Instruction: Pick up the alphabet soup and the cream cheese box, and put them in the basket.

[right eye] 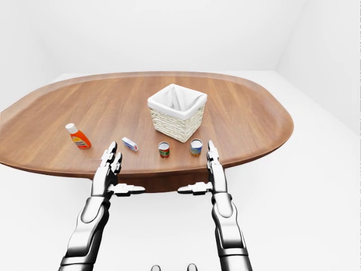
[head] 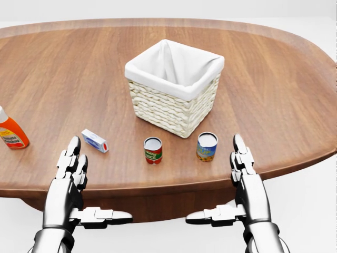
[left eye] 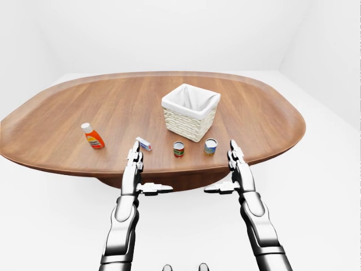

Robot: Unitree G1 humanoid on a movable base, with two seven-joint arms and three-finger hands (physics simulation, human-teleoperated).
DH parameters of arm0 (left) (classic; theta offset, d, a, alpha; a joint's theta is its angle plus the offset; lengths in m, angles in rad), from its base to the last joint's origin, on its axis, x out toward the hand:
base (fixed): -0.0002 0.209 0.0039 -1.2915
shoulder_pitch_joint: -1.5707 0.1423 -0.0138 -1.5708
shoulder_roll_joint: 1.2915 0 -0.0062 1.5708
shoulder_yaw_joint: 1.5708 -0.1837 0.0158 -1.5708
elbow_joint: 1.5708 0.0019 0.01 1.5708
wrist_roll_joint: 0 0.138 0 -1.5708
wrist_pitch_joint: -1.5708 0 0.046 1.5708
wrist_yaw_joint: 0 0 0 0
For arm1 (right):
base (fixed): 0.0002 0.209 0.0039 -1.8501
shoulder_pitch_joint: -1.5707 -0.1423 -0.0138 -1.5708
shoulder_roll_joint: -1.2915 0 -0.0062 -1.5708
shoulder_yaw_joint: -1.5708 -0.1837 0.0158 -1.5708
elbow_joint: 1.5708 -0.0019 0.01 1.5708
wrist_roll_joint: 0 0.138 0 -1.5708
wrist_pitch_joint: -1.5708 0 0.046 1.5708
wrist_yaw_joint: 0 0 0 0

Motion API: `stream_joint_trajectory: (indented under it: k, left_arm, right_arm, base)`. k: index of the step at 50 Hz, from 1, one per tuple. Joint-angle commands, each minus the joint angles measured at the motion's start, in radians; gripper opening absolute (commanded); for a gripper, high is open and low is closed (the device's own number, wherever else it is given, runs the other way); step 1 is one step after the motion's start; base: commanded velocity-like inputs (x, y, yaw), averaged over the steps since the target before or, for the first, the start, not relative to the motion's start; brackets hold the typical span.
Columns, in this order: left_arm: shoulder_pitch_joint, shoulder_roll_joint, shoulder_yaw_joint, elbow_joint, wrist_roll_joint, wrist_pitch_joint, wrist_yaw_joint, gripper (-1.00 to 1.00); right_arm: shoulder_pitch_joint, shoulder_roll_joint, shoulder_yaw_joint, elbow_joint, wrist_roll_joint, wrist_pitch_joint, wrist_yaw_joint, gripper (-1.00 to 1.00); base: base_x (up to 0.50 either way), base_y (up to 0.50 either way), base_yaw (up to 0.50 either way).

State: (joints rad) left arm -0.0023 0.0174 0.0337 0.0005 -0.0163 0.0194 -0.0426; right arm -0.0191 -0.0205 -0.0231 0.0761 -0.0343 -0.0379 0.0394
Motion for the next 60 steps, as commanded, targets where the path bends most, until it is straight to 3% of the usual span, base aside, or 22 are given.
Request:
stream_joint_trajectory:
  k: [1,4,6,15,17,28,32,45,52,55,60]
  left_arm:
    - [-0.005,0.001,0.002,0.020,-0.002,-0.013,-0.002,1.00]
    - [-0.006,0.001,0.002,0.021,-0.002,-0.013,-0.001,1.00]
    - [0.000,0.000,-0.001,0.001,0.000,0.001,0.000,1.00]
    - [-0.006,0.001,0.001,0.025,0.001,-0.017,-0.002,1.00]
    - [-0.004,0.001,-0.001,0.014,0.001,-0.008,-0.002,1.00]
    - [-0.006,0.001,0.000,0.026,0.000,-0.018,-0.005,1.00]
    - [0.000,0.000,-0.003,0.005,0.002,-0.002,-0.003,1.00]
    - [-0.006,0.001,-0.001,0.029,0.002,-0.020,-0.006,1.00]
    - [-0.005,0.000,-0.003,0.025,0.004,-0.016,-0.006,1.00]
    - [-0.001,-0.001,-0.005,0.005,0.005,-0.002,-0.004,1.00]
    - [-0.001,0.000,-0.005,0.017,0.006,-0.011,-0.007,1.00]
  right_arm:
    - [0.002,0.000,0.010,0.000,-0.022,-0.006,0.001,1.00]
    - [0.001,0.000,0.006,0.006,-0.020,-0.011,0.001,1.00]
    - [-0.002,0.000,0.004,0.012,-0.020,-0.015,0.000,1.00]
    - [0.001,0.001,0.004,0.004,-0.020,-0.011,0.000,1.00]
    - [0.000,0.001,0.003,0.005,-0.019,-0.013,0.000,1.00]
    - [-0.003,-0.001,0.003,0.015,-0.018,-0.020,0.001,1.00]
    - [0.000,-0.001,0.006,0.011,-0.023,-0.016,0.004,1.00]
    - [0.002,0.000,0.007,0.006,-0.030,-0.010,0.003,1.00]
    - [0.002,0.000,0.007,0.004,-0.028,-0.014,0.006,1.00]
    - [0.004,0.001,0.007,0.001,-0.029,-0.011,0.005,1.00]
    - [0.003,0.001,0.008,0.005,-0.033,-0.014,0.001,1.00]
  base:
    - [0.00,-0.28,0.00]
    - [0.00,-0.27,0.00]
    - [0.00,-0.28,0.00]
    - [0.00,-0.14,0.00]
    - [0.00,0.00,0.00]
    - [0.00,0.00,0.00]
    - [0.00,0.00,0.00]
    - [0.14,0.00,0.00]
    - [0.25,0.00,0.00]
    - [0.28,0.00,0.00]
    - [0.27,0.00,0.00]
